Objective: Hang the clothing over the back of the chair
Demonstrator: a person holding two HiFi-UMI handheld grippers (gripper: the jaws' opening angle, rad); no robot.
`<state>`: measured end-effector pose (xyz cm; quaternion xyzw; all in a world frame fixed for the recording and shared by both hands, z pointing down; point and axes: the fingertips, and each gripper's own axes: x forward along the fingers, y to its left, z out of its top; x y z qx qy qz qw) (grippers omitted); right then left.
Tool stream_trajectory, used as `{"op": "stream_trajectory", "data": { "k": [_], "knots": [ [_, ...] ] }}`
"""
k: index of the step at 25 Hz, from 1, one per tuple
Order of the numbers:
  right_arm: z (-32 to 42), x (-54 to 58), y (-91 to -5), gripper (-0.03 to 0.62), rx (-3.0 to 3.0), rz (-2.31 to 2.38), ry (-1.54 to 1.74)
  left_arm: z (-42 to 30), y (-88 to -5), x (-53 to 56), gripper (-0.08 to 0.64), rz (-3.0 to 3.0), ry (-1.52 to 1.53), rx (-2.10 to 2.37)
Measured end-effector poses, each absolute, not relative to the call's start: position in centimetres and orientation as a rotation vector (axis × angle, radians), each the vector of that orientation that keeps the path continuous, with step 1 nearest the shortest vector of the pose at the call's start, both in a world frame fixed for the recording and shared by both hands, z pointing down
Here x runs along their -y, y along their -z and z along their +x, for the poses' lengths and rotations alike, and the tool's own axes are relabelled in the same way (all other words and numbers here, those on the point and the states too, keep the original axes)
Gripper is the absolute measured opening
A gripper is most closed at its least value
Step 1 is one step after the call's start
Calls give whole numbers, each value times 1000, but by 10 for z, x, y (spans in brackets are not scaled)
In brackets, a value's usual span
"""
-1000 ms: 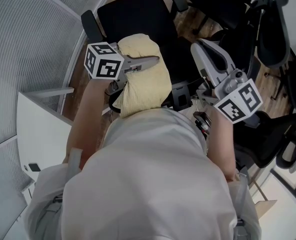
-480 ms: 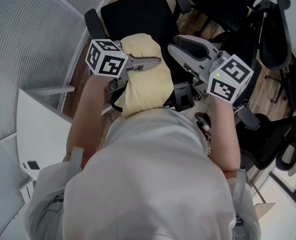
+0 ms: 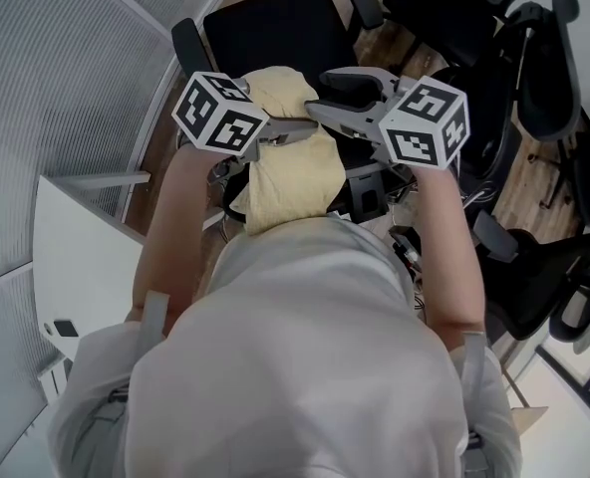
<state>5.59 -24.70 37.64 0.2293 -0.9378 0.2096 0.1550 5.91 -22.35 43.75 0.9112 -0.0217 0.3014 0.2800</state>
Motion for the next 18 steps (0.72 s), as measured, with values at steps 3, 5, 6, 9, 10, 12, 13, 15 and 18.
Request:
{"op": "stream_trajectory", "data": {
  "k": [3,5,6,9,10,12,13,15,18],
  "knots": [
    [49,251,-382,209,2666,616,-610,60,-434,223,232,2482,-853,66],
    [46,255,-385,209,2657,602,-616,60,-433,223,232,2499,-855,71],
    [44,257,-387,209,2652,595,-618,60,-432,223,233,2502,-851,74],
    [40,257,-393,209,2631,574,-625,60,-432,223,236,2507,-839,81],
    [38,256,-395,207,2623,566,-632,60,-431,223,236,2507,-839,82],
    [37,256,-398,198,2613,556,-657,59,-432,223,238,2502,-844,82],
    [38,256,-398,181,2611,557,-669,59,-432,222,236,2497,-846,80],
    [40,256,-398,137,2605,567,-672,59,-433,222,238,2489,-843,74],
    [46,256,-400,83,2586,580,-644,59,-434,224,246,2478,-836,79]
  ]
}}
